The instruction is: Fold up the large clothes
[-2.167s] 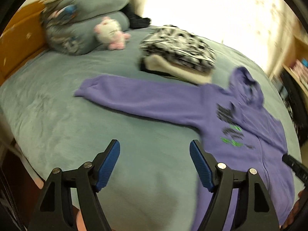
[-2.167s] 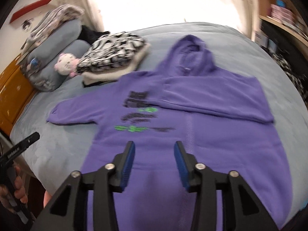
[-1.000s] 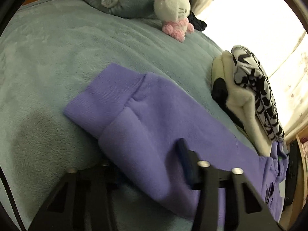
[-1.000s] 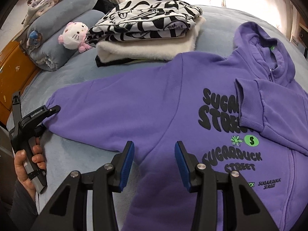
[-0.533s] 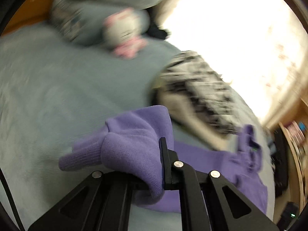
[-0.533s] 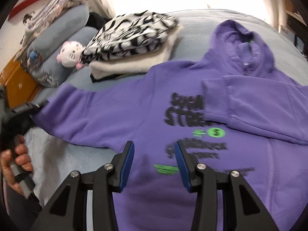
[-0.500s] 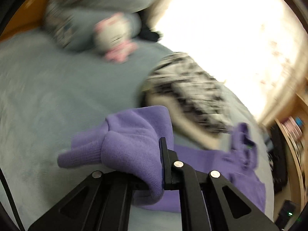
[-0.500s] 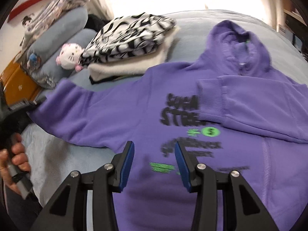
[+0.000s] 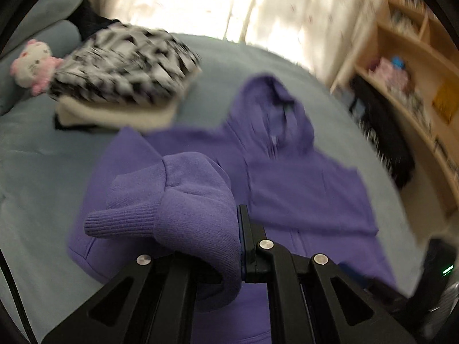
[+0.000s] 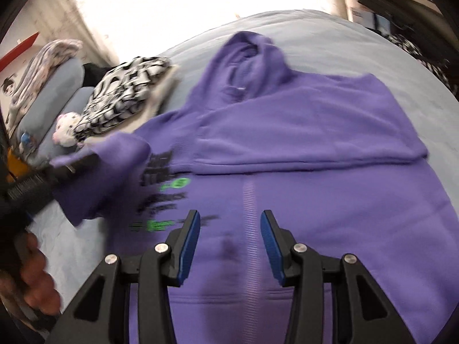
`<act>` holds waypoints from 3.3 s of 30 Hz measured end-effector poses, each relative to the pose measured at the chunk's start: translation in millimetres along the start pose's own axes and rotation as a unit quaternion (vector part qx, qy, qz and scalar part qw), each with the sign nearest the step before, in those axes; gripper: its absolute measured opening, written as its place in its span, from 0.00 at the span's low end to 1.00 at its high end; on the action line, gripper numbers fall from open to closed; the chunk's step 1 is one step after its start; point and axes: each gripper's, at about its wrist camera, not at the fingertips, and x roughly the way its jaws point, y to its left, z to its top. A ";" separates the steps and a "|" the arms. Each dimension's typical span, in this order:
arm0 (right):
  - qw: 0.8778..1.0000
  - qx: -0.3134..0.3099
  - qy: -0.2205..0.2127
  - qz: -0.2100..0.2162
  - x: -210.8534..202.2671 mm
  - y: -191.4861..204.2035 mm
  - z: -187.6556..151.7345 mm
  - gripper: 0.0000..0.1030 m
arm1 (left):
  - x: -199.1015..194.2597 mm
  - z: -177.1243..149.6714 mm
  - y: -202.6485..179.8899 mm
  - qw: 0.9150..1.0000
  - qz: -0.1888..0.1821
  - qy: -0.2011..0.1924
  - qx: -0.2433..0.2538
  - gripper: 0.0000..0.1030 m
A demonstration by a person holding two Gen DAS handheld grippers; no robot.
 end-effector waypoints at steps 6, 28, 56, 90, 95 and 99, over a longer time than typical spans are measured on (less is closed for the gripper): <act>1.000 0.018 0.016 -0.001 2.0 -33.7 -7.6 0.43 | 31.8 -52.0 -35.8 0.997 0.030 0.051 0.043 0.40; 0.996 -0.065 0.018 0.058 -5.5 22.8 -19.5 0.43 | -28.6 -87.9 12.7 0.993 -0.067 0.100 -0.021 0.79; 0.957 -0.254 0.059 0.126 -4.5 174.4 -65.5 0.62 | -123.1 -134.7 133.2 0.990 0.092 0.013 -0.108 0.94; 1.000 0.001 0.022 0.001 17.9 -95.0 73.4 0.53 | -28.7 -52.1 100.3 0.998 0.023 0.040 -0.041 0.94; 0.999 0.023 0.016 0.032 40.7 -110.6 110.5 0.56 | 32.0 -4.9 113.5 0.996 0.011 0.082 -0.038 0.94; 0.998 0.046 0.035 0.041 82.3 -122.7 139.4 0.56 | 80.1 16.9 128.7 0.990 0.015 0.121 -0.064 0.94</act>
